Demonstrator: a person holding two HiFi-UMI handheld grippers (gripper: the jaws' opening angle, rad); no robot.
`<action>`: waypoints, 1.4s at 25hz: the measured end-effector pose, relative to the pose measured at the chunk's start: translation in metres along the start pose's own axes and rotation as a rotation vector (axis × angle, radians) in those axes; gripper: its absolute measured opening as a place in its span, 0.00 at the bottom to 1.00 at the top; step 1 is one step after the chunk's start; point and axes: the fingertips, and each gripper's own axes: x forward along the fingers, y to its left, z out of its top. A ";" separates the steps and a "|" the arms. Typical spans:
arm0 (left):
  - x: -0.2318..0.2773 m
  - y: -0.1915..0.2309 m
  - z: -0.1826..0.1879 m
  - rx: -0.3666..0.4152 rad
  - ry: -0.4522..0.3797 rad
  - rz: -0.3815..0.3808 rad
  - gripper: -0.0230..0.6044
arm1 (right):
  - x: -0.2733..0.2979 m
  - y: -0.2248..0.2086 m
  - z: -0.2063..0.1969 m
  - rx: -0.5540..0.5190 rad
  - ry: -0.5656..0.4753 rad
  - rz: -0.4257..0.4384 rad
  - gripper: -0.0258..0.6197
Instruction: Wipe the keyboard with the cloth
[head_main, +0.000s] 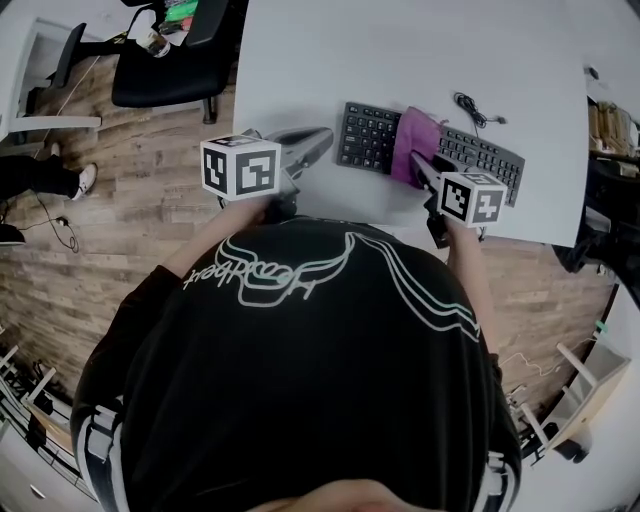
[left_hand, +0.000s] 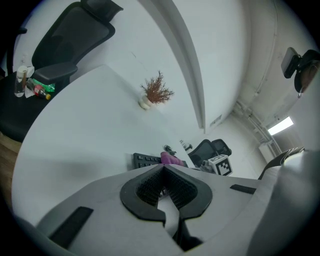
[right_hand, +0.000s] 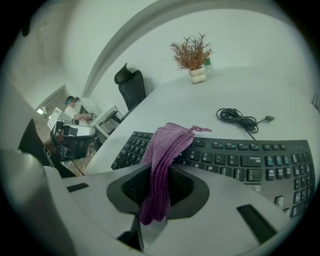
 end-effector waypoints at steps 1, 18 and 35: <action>0.001 0.000 -0.001 -0.002 0.005 -0.002 0.04 | -0.004 -0.006 -0.002 0.000 -0.002 -0.014 0.14; 0.005 -0.013 -0.012 -0.001 0.026 -0.019 0.04 | -0.050 -0.045 -0.009 0.115 -0.117 -0.080 0.14; -0.018 -0.111 -0.042 0.184 -0.046 -0.043 0.04 | -0.164 0.045 0.003 0.035 -0.464 0.095 0.14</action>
